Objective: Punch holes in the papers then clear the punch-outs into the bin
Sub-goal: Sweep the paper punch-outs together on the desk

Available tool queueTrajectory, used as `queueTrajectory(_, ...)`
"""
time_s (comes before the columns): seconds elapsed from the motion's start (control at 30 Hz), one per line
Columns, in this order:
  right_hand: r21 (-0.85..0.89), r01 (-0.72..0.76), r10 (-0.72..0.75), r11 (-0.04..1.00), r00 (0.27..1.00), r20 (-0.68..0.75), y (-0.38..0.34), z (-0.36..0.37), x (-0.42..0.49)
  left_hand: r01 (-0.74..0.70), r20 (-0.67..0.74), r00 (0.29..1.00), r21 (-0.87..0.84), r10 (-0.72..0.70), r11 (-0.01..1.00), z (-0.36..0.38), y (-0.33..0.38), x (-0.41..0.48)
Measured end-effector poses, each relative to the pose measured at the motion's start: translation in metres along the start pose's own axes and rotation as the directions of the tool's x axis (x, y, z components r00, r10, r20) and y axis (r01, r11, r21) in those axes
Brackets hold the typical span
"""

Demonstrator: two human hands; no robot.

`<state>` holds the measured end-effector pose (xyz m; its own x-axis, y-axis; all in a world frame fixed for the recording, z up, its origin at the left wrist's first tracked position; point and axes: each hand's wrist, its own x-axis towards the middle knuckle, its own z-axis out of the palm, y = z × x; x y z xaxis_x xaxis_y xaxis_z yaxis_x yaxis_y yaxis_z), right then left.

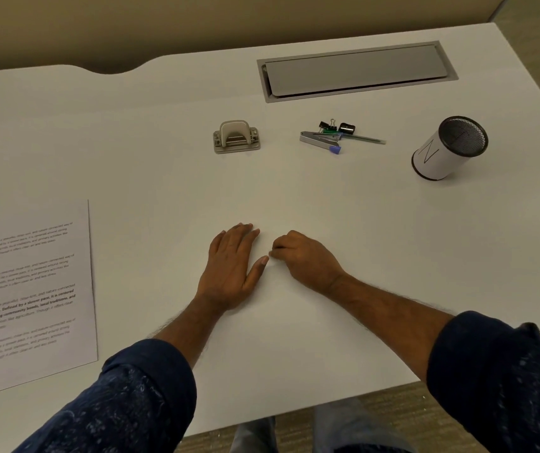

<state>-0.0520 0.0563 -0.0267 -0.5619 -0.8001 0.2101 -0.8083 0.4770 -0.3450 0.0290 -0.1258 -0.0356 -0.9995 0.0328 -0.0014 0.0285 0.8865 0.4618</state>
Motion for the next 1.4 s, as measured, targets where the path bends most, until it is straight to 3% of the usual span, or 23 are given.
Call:
queueTrajectory(0.13,0.317,-0.241,0.274,0.917,0.96,-0.062,0.001,-0.006,0.002,0.006,-0.013,1.0,-0.001,-0.006,1.0,0.002,-0.002,0.0)
queueTrajectory(0.27,0.657,-0.504,0.64,0.562,0.767,0.041,0.005,-0.01,0.002,-0.014,-0.063,0.998,0.026,0.016,1.0,0.005,-0.002,0.0)
queueTrajectory(0.4,0.796,-0.558,0.764,0.235,0.613,0.204,0.011,-0.013,0.0,-0.029,-0.07,0.997,0.095,0.036,0.995,0.01,-0.003,0.001)
queueTrajectory(0.5,0.839,-0.533,0.786,0.109,0.563,0.255,0.01,-0.013,-0.004,0.005,-0.074,0.997,0.102,0.002,0.995,0.016,-0.001,0.002)
queueTrajectory(0.63,0.857,-0.512,0.795,0.053,0.541,0.274,0.01,-0.013,-0.009,0.083,-0.121,0.989,0.025,-0.08,0.996,0.026,0.007,0.005)
queueTrajectory(1.0,0.858,-0.51,0.801,0.066,0.54,0.259,0.015,-0.014,-0.013,0.301,-0.224,0.912,-0.206,-0.344,0.931,0.038,0.027,0.015)
queueTrajectory(1.23,0.845,-0.526,0.797,0.097,0.549,0.25,0.012,-0.009,-0.013,0.332,-0.238,0.887,-0.265,-0.395,0.906,0.035,0.033,0.018)
queueTrajectory(1.4,0.834,-0.54,0.786,0.114,0.563,0.258,0.009,-0.008,-0.013,0.278,-0.256,0.906,-0.239,-0.337,0.93,0.033,0.038,0.021)
